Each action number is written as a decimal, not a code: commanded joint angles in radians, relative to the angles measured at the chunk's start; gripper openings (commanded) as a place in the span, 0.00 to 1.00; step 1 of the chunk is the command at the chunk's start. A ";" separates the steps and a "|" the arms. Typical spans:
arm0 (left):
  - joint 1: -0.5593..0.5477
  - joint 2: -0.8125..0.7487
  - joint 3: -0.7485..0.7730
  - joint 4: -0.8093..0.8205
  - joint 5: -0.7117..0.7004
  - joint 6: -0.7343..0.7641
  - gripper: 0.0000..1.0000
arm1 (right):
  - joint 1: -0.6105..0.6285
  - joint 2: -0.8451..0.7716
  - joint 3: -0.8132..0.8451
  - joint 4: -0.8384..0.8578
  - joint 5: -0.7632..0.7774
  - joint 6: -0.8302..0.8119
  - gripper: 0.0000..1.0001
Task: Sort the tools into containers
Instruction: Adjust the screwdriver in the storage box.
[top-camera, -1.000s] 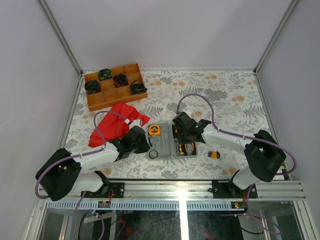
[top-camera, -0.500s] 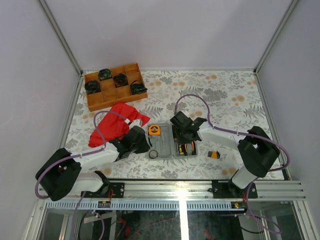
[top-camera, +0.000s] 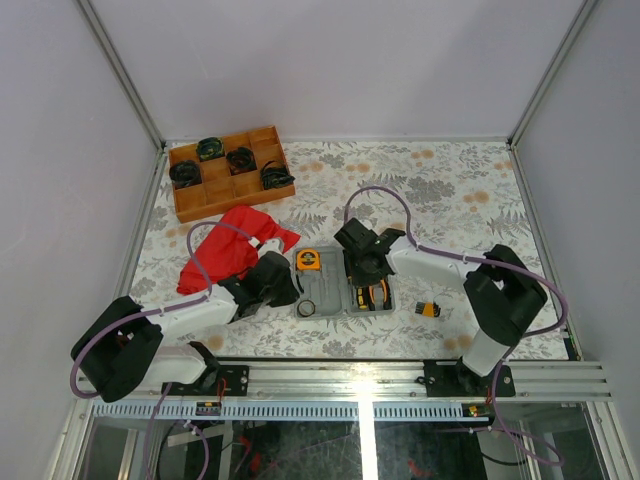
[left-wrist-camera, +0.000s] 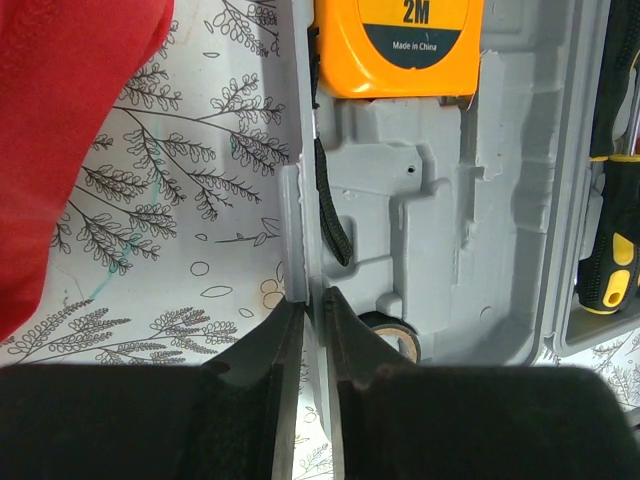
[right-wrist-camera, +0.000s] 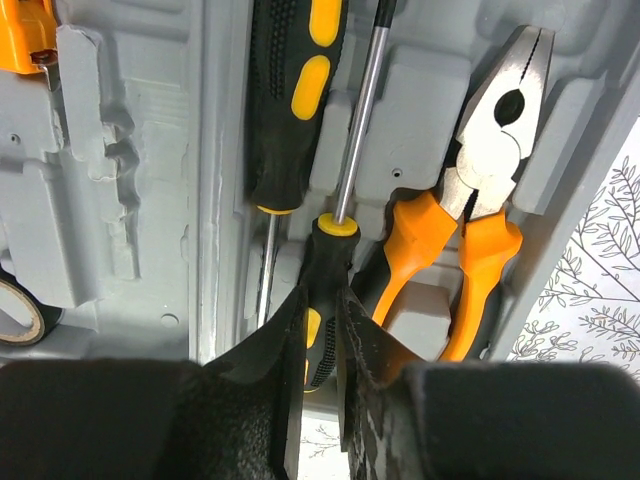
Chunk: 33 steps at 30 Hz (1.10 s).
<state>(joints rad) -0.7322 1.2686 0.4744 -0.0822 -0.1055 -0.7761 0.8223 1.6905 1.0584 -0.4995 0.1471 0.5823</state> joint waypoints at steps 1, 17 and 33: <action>-0.001 0.018 0.005 0.009 0.012 0.034 0.10 | -0.001 0.109 -0.023 0.013 -0.078 -0.012 0.00; -0.078 0.073 0.032 0.047 0.015 0.049 0.00 | 0.019 0.367 -0.046 0.090 -0.176 -0.010 0.00; -0.077 0.064 0.031 0.022 -0.032 0.059 0.00 | 0.079 0.397 -0.238 0.333 -0.231 0.095 0.00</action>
<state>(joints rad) -0.7868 1.3003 0.5072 -0.1070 -0.1604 -0.7269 0.8265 1.8236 1.1305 -0.5781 0.1234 0.5549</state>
